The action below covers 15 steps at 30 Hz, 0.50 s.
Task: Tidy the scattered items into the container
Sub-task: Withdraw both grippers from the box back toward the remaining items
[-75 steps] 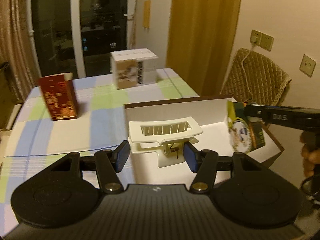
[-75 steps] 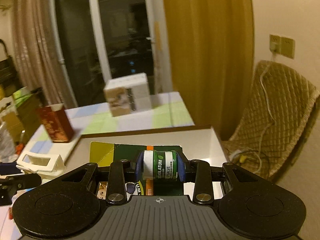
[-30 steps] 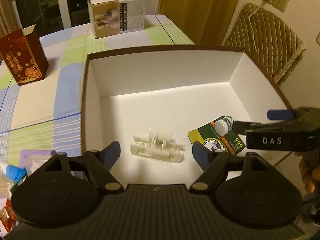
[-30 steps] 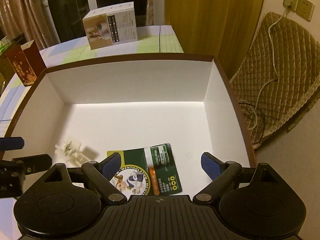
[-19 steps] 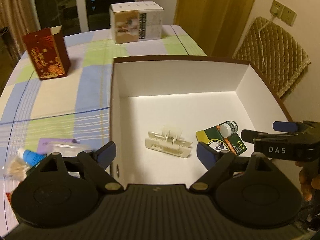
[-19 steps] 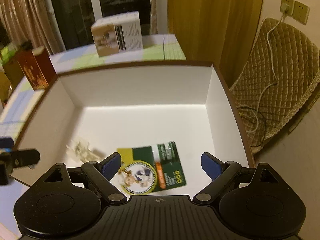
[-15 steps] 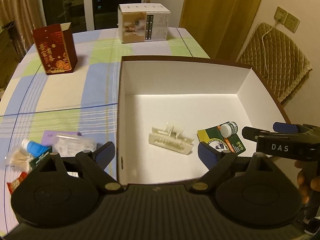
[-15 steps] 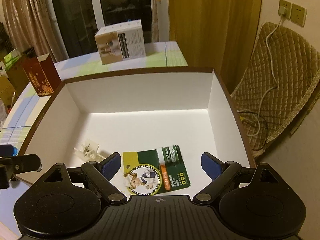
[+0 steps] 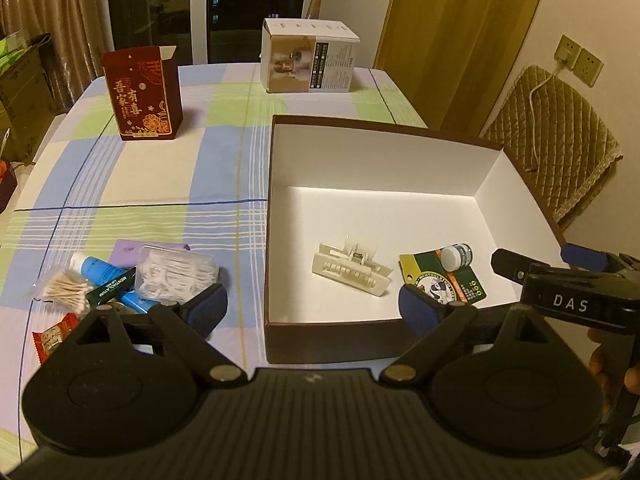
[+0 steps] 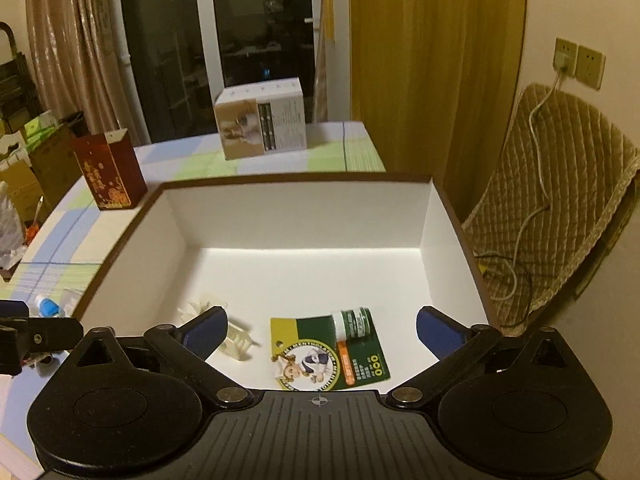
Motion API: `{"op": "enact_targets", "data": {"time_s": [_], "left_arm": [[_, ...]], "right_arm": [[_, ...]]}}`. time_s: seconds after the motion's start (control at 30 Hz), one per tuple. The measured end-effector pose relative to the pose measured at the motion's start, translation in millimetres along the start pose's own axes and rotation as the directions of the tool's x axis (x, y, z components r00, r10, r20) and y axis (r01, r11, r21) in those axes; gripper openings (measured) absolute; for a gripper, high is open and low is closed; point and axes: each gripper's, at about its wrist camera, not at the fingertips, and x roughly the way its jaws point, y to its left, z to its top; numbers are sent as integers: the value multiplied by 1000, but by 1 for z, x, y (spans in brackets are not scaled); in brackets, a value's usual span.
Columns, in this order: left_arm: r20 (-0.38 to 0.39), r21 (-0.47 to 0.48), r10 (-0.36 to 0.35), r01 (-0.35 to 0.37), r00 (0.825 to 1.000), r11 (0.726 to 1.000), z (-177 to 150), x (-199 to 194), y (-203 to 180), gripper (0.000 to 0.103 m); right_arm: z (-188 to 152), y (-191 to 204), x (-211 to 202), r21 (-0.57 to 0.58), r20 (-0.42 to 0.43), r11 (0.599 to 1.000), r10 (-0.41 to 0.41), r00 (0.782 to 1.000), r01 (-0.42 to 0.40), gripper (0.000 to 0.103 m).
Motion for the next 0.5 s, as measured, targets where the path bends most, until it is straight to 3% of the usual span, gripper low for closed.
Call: {"op": "enact_targets", "data": {"time_s": [0.5], "left_arm": [[19, -18, 20, -19, 1000, 1000, -16, -33, 16, 93]], "right_arm": [[-9, 26, -31, -15, -27, 1000, 4, 1000, -4, 103]]}}
